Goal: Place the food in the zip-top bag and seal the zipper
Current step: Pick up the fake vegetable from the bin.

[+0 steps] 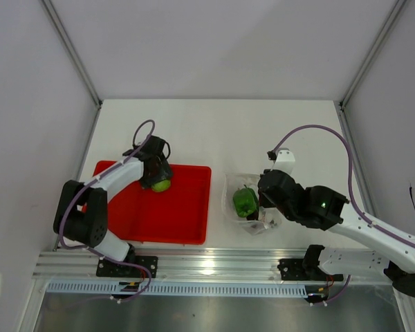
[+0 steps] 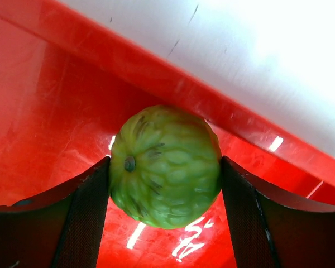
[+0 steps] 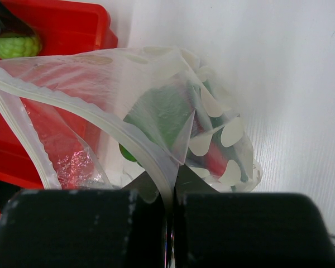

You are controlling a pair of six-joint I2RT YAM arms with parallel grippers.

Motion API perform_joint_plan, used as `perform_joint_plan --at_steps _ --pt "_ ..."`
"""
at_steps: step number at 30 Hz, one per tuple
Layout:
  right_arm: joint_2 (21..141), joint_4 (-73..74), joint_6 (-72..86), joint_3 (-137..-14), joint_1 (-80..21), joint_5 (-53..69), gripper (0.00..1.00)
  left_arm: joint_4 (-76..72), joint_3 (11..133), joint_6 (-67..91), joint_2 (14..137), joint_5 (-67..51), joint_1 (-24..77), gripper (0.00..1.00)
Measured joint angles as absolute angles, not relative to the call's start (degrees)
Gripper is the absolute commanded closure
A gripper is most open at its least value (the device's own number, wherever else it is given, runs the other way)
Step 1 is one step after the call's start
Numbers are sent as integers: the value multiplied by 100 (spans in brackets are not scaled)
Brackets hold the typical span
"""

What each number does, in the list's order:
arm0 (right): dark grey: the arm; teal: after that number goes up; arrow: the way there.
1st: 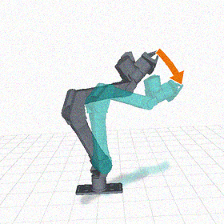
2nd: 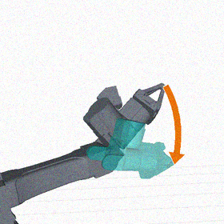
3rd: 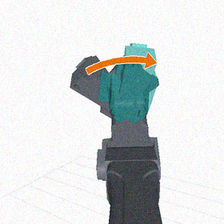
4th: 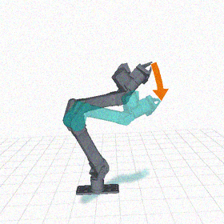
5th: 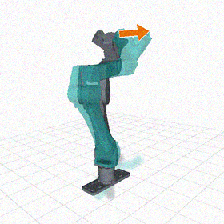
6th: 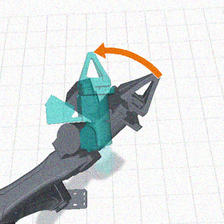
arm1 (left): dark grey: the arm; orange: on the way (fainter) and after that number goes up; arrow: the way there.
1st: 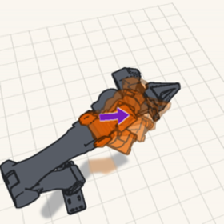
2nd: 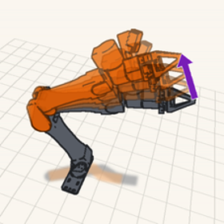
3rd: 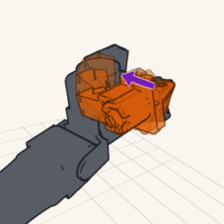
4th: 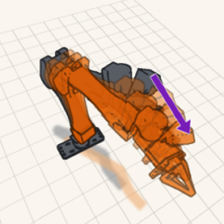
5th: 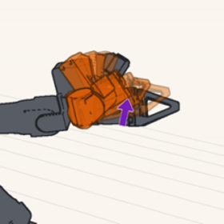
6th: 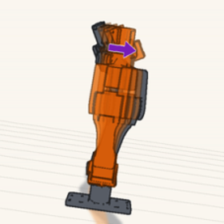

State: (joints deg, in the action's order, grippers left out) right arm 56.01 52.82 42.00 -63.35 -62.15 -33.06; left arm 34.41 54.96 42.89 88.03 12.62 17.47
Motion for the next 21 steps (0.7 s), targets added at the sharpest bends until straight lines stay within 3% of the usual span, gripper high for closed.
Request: perform_joint_plan --at_steps 6,15,21 --pt "5601 5282 4202 -6335 -6215 -3306 100 3531 5404 4261 8191 991 1745 85" --pt "5638 5275 4198 -6335 -6213 -3304 100 3133 5413 4204 5872 -600 1826 89" --pt "5771 5258 4198 -6337 -6213 -3299 100 2871 5443 4348 5251 -1256 2744 83"
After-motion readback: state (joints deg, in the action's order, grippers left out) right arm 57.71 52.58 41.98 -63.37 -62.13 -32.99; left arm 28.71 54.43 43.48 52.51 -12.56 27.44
